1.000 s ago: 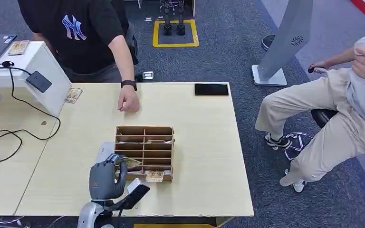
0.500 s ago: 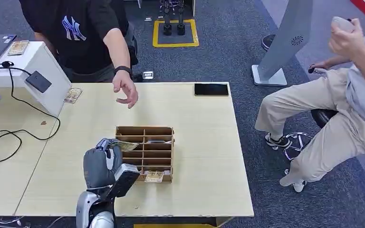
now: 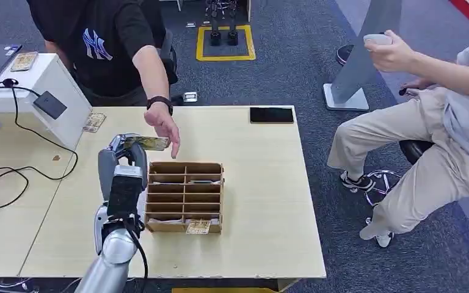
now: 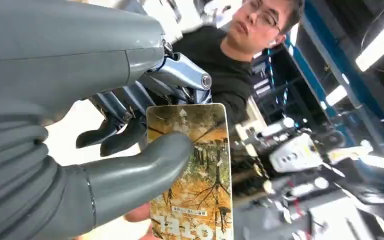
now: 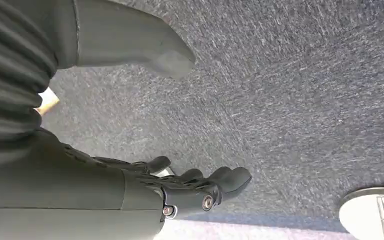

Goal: Pass the card to the sensor for recognition and then transmit it.

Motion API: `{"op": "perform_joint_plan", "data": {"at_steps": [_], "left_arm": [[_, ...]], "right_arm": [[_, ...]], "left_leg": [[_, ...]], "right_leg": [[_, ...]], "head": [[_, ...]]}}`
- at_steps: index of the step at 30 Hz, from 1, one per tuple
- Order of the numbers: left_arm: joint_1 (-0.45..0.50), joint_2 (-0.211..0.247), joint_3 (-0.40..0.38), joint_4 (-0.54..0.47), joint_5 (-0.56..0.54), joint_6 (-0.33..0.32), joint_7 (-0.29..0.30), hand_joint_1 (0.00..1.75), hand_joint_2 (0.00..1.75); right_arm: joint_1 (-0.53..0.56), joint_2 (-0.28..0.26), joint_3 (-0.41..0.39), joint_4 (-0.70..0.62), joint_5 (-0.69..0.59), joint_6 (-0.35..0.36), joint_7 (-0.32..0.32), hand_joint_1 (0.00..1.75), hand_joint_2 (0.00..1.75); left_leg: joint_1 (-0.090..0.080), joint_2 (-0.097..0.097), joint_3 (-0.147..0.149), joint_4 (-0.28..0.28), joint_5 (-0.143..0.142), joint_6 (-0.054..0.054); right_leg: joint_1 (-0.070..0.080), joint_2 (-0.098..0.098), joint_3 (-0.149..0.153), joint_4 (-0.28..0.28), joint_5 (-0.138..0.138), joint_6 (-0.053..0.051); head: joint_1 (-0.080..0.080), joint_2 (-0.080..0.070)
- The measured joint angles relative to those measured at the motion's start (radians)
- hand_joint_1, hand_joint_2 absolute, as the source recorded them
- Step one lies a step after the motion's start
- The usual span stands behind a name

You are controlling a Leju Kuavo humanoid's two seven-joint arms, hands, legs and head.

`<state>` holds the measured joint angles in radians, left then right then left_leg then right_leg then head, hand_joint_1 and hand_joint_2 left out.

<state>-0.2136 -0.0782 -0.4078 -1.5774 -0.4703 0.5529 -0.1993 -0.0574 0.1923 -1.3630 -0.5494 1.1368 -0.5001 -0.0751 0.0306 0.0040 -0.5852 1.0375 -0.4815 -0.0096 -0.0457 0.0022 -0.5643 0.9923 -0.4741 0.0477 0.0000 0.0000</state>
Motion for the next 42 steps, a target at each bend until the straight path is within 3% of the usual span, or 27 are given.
{"op": "perform_joint_plan", "data": {"at_steps": [3,6,13,19,20,25,32,33,36,42], "left_arm": [[-0.136,0.001,0.01,0.075,0.143,-0.029,0.072,1.75,1.75],[-0.273,0.002,0.031,0.199,0.127,0.005,0.102,1.75,1.75],[-0.474,0.016,0.085,0.508,-0.05,0.101,0.194,1.75,1.75],[-0.546,0.042,0.118,0.696,-0.213,0.12,0.265,1.75,1.75],[-0.547,0.046,0.122,0.711,-0.236,0.121,0.272,0.0,1.75],[-0.531,0.05,0.147,0.761,-0.306,0.125,0.292,0.0,1.75],[-0.489,0.05,0.198,0.773,-0.307,0.136,0.259,0.0,1.75],[-0.486,0.05,0.203,0.774,-0.304,0.136,0.254,0.0,0.0],[-0.472,0.046,0.227,0.773,-0.243,0.136,0.204,0.0,0.0],[-0.387,0.0,0.311,0.682,0.064,0.141,0.02,0.0,0.0]], "right_arm": [[-0.011,-0.02,0.017,0.052,0.016,-0.02,-0.017,0.0,1.75],[-0.024,-0.04,0.037,0.104,0.023,-0.036,-0.02,0.0,1.75],[-0.033,-0.069,0.082,0.183,0.047,-0.046,0.0,0.0,1.75],[-0.043,-0.078,0.113,0.21,0.054,-0.046,0.022,0.0,1.75],[-0.043,-0.078,0.118,0.213,0.054,-0.046,0.022,0.0,1.75],[-0.045,-0.079,0.137,0.219,0.048,-0.046,0.025,0.0,1.75],[-0.044,-0.079,0.156,0.221,0.036,-0.046,0.025,0.0,1.75],[-0.044,-0.079,0.156,0.222,0.036,-0.047,0.025,0.0,1.75],[-0.043,-0.082,0.158,0.222,0.034,-0.056,0.025,0.0,1.75],[-0.025,-0.084,0.157,0.221,0.015,-0.079,0.022,0.0,1.75]], "left_leg": [[0.0,-0.001,-0.002,0.0,0.001,0.0],[0.0,-0.001,-0.001,0.0,0.002,0.0],[0.0,-0.001,-0.001,0.0,0.002,0.0],[0.0,0.0,-0.001,0.0,0.002,0.0],[0.0,0.0,-0.001,0.0,0.002,0.0],[0.0,0.0,-0.001,0.0,0.002,0.0],[0.0,0.0,-0.001,0.0,0.002,0.0],[0.0,0.0,-0.001,0.0,0.002,0.0],[0.0,0.0,-0.001,0.0,0.002,0.0],[0.0,0.0,-0.002,0.0,0.002,0.0]], "right_leg": [[0.0,-0.002,-0.001,0.0,0.001,0.0],[0.0,-0.001,-0.001,0.0,0.002,0.0],[0.0,0.0,-0.001,0.001,0.002,-0.001],[0.0,0.0,-0.001,0.001,0.002,-0.001],[0.0,0.0,-0.001,0.001,0.002,-0.001],[0.0,0.0,-0.001,0.001,0.002,-0.001],[0.0,0.0,-0.001,0.001,0.002,-0.001],[0.0,0.0,-0.001,0.001,0.002,-0.001],[0.0,0.0,-0.001,0.001,0.002,-0.001],[0.0,0.0,-0.001,0.0,0.002,-0.001]], "head": [[0.0,0.0],[0.0,0.0],[0.0,0.0],[0.0,0.0],[0.0,0.0],[0.0,0.0],[0.0,0.0],[0.0,0.0],[0.0,0.0],[0.0,0.0]]}}
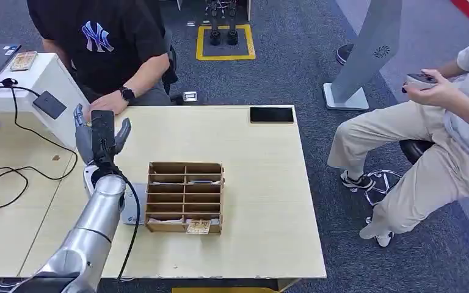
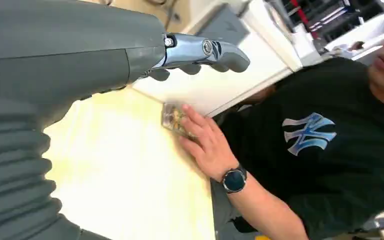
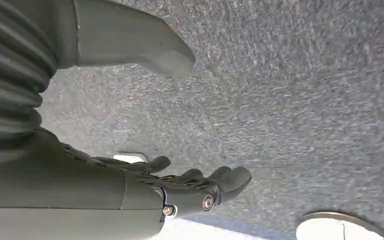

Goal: Pass the card to the sensor for recognition and then transmit it.

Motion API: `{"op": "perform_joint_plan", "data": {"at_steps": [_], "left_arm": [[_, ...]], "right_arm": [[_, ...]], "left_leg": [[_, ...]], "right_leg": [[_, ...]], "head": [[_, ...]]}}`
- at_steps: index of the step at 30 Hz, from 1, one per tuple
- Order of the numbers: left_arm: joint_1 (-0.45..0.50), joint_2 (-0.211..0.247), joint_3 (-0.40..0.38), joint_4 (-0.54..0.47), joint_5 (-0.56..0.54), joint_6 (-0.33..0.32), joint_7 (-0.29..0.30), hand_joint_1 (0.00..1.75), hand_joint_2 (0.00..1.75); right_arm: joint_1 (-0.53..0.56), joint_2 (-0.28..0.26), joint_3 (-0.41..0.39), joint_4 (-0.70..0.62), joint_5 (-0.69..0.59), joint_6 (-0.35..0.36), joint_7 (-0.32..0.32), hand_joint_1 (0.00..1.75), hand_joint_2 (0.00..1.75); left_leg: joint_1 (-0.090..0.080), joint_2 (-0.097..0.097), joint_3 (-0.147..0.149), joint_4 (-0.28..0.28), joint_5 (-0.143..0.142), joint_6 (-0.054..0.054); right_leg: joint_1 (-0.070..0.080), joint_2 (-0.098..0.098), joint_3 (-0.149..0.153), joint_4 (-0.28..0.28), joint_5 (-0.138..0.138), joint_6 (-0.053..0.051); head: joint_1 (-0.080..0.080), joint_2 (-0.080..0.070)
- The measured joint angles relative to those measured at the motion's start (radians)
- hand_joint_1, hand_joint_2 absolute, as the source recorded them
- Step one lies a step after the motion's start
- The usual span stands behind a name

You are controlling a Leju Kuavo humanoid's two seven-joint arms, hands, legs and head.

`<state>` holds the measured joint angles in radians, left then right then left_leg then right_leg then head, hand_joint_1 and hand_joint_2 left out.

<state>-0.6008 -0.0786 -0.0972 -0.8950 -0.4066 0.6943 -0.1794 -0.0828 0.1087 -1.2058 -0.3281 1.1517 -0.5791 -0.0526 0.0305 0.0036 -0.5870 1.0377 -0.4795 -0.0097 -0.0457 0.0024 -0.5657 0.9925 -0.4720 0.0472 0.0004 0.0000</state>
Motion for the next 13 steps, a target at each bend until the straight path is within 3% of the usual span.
{"op": "perform_joint_plan", "data": {"at_steps": [13], "left_arm": [[0.045,-0.031,0.043,-0.081,0.041,0.004,-0.024,0.0,0.0]], "right_arm": [[0.005,0.0,0.0,0.0,0.0,-0.003,0.001,0.0,1.75]], "left_leg": [[0.0,0.0,0.0,0.0,0.0,0.0]], "right_leg": [[0.0,0.0,0.0,0.0,0.0,0.0]], "head": [[0.0,0.0]]}}
